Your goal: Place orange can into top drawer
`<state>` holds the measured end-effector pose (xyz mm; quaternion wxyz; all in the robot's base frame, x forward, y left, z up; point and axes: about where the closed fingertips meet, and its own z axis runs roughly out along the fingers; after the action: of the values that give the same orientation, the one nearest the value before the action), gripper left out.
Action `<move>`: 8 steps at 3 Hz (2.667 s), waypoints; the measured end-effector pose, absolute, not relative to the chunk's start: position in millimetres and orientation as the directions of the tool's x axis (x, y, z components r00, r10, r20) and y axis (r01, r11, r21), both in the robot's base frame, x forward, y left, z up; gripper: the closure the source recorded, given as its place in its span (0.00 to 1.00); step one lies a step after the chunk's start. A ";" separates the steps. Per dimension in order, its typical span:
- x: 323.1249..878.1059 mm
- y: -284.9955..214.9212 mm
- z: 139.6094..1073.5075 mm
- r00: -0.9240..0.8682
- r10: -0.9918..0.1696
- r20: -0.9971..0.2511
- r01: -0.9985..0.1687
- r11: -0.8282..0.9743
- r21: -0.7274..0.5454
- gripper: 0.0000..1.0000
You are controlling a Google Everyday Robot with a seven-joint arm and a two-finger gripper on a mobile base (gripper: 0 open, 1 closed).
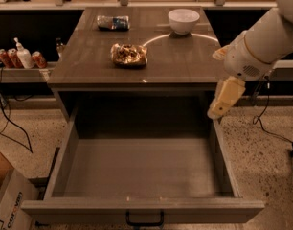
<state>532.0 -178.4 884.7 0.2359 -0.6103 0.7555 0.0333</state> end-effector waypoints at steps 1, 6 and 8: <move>566.9 -164.8 876.7 -0.095 -0.899 -0.428 -0.940 0.222 -0.258 0.00; 665.8 -100.5 878.1 -0.001 -0.793 -0.609 -0.870 0.300 -0.390 0.00; 719.1 -54.2 883.8 0.084 -0.736 -0.672 -0.875 0.268 -0.403 0.00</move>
Offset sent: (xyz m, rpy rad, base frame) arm 0.1081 0.0760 -0.0122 -0.0067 -0.0034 0.2046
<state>719.1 -54.2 883.8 0.4274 -0.5993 0.6719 0.0815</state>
